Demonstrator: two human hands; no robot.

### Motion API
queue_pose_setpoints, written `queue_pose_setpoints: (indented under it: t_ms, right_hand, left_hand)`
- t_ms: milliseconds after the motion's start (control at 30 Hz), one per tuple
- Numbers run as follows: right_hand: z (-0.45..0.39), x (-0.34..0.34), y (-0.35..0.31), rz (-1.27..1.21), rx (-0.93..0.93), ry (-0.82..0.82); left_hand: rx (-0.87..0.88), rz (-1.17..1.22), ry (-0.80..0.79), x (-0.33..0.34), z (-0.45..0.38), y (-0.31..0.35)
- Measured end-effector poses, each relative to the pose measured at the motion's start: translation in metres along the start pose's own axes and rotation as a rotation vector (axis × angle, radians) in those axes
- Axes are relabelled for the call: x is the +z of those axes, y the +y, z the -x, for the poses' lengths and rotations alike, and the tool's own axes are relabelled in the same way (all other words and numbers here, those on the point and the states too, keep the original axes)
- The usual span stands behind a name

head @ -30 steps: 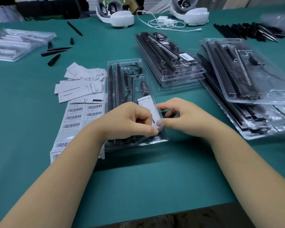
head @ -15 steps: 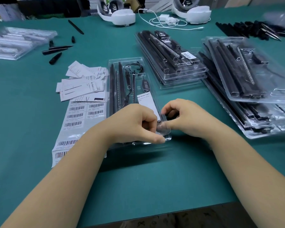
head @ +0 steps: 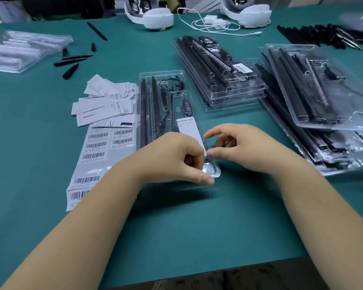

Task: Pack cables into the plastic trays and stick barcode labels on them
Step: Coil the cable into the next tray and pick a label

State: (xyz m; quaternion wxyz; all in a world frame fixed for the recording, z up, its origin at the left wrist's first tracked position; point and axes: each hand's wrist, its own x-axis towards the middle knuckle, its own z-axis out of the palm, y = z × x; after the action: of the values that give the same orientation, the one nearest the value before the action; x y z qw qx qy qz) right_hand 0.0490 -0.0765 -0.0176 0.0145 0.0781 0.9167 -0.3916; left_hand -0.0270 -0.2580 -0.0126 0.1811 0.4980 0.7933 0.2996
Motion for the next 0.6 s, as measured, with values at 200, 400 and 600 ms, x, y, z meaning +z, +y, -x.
queue_pose_setpoints:
  t_ms: [200,400,600]
  right_hand:
    - [0.002,-0.006,-0.005,0.111,0.072,-0.065]
    - [0.002,0.002,-0.009,0.218,0.157,-0.059]
    - [0.000,0.001,-0.015,-0.237,0.303,-0.130]
  left_hand:
    - [-0.115,-0.142,0.192,-0.019,0.005,-0.014]
    - [-0.234,-0.378,0.042,-0.019,0.001,-0.022]
    - [-0.229,-0.401,0.148,-0.010,-0.007,-0.025]
